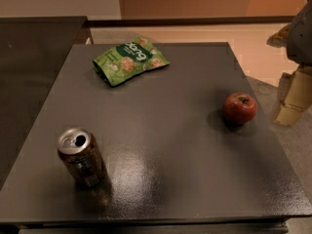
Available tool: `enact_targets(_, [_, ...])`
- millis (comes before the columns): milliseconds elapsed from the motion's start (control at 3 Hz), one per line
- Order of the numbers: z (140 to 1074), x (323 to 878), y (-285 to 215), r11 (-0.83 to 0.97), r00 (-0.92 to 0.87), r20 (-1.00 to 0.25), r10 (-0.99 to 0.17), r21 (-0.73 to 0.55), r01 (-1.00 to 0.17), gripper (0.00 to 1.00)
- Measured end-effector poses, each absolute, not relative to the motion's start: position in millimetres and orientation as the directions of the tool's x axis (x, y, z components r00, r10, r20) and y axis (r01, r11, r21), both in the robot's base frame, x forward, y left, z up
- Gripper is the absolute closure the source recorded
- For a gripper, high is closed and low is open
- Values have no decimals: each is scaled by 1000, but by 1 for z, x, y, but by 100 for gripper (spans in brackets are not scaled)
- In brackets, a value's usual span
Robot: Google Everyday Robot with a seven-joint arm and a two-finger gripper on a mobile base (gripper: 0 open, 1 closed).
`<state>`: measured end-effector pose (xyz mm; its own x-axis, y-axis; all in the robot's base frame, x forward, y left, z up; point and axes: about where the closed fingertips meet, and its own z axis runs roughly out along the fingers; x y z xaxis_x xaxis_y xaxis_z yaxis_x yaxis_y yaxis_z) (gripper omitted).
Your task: Pick apple
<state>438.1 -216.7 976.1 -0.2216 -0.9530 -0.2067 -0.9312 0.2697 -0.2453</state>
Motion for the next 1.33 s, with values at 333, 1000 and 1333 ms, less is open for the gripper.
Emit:
enact_targets(333, [976,439,-216,271,-222,-208,-953,-248,-930,0])
enact_targets(1000, [950,459,-217,318,-258,-247,-934,-249,-915,0])
enact_targets(1333, [929,472,-218,345,-281,-267,-922,-230,-910,0])
